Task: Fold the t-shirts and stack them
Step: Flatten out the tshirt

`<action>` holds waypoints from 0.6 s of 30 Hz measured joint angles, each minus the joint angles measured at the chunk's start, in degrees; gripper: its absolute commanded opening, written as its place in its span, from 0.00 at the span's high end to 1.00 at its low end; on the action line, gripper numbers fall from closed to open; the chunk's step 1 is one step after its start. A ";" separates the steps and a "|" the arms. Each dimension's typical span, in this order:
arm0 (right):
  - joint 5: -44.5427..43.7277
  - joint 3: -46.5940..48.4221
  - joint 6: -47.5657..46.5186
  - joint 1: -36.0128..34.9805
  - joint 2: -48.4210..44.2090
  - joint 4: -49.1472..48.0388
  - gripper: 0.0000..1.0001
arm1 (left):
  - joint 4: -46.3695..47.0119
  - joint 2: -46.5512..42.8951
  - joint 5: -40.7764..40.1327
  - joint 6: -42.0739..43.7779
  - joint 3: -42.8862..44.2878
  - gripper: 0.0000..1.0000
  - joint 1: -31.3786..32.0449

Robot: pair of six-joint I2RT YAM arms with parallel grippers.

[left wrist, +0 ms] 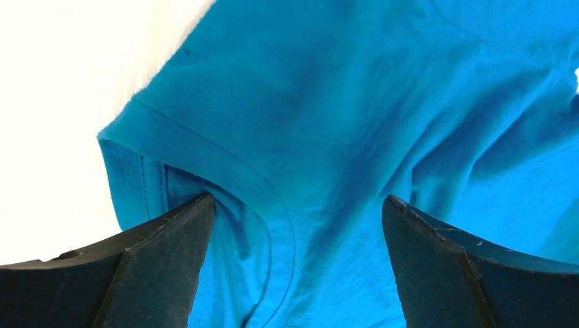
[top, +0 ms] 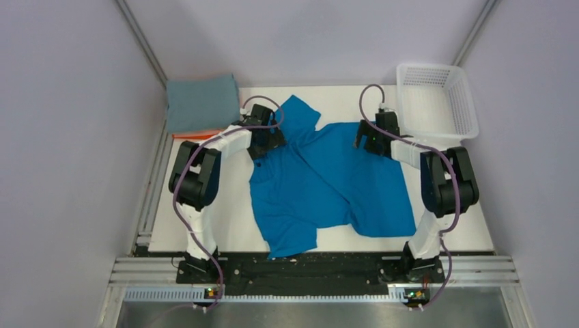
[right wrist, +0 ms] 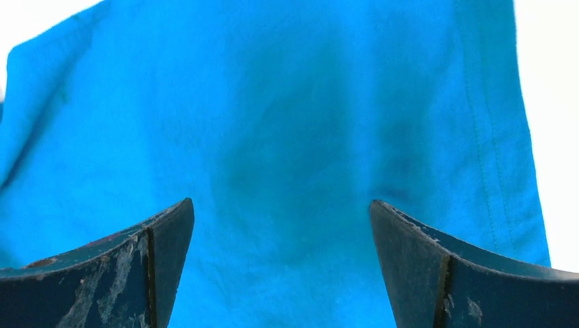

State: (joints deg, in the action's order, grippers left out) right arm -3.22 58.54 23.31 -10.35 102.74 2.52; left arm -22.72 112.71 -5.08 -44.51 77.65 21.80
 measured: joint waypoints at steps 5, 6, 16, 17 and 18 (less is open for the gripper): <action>0.02 5.20 0.98 2.40 4.24 0.04 0.01 | -1.51 5.57 3.30 1.25 8.24 0.03 -3.45; 0.11 5.97 1.18 2.80 4.81 0.02 0.01 | -2.12 6.91 3.34 1.46 10.27 0.03 -3.85; -1.40 14.58 3.54 5.27 10.51 2.82 0.01 | -9.46 15.32 3.23 0.11 24.65 0.03 -6.91; -1.92 15.10 3.80 5.29 10.84 3.26 0.01 | -9.68 15.32 3.21 -0.44 24.68 0.03 -7.48; -2.36 15.50 3.89 5.29 11.02 3.58 0.01 | -9.88 15.32 3.21 -0.72 24.68 0.03 -7.85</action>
State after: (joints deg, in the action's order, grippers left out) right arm -5.58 74.04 27.20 -5.06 113.75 6.11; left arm -32.60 128.03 -1.87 -45.23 102.32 13.96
